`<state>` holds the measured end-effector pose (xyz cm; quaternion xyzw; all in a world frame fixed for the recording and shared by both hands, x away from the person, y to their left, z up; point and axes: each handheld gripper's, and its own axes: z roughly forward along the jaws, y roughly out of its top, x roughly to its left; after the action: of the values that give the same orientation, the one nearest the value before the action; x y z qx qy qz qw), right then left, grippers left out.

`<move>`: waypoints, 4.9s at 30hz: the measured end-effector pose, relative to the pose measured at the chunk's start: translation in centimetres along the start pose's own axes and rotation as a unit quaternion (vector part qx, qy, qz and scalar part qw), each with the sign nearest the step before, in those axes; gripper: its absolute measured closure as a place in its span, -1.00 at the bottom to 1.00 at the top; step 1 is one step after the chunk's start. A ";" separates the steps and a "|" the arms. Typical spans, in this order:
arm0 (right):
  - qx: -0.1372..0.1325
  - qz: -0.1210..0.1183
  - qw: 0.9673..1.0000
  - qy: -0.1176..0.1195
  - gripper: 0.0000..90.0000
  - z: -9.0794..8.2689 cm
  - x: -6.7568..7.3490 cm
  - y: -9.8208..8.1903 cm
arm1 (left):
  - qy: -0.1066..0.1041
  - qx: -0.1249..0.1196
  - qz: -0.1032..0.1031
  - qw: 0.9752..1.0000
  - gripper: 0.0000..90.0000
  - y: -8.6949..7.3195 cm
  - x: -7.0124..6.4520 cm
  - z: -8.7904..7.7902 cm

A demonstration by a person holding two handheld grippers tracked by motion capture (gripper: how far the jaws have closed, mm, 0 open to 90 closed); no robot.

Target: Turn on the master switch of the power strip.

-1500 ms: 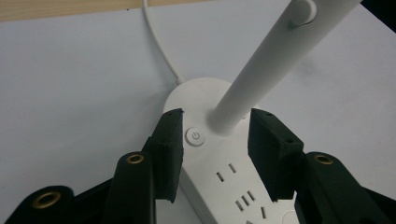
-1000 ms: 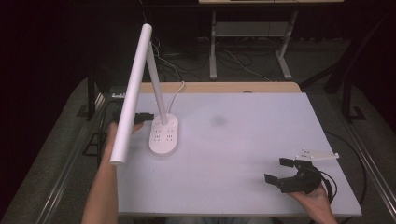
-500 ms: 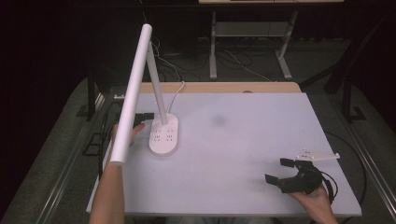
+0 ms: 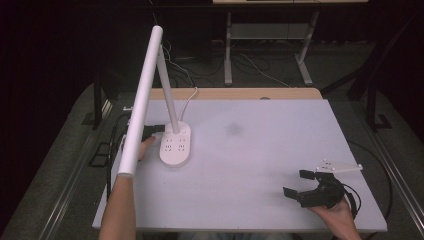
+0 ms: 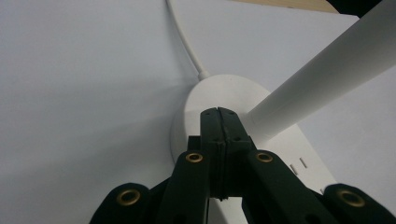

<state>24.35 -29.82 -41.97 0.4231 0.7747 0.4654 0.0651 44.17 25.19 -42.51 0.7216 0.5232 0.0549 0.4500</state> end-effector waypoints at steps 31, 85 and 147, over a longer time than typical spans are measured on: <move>0.005 -0.006 1.000 0.001 -0.99 0.1 0.1 0.0 | -0.016 0.037 -0.004 0.999 1.00 0.2 -0.9 1.2; 0.000 -0.009 1.000 -0.002 -0.99 -0.7 0.0 -0.2 | 0.027 0.005 -0.011 1.000 0.99 0.7 -1.9 0.0; 0.000 -0.016 1.000 0.002 -0.99 -0.5 0.4 0.0 | -0.018 -0.077 0.026 0.997 -1.00 -6.2 -8.5 -8.8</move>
<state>23.84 -29.84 -41.51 0.4093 0.7818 0.4650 0.0710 31.19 23.85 -38.38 0.6994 0.4898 0.0936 0.5121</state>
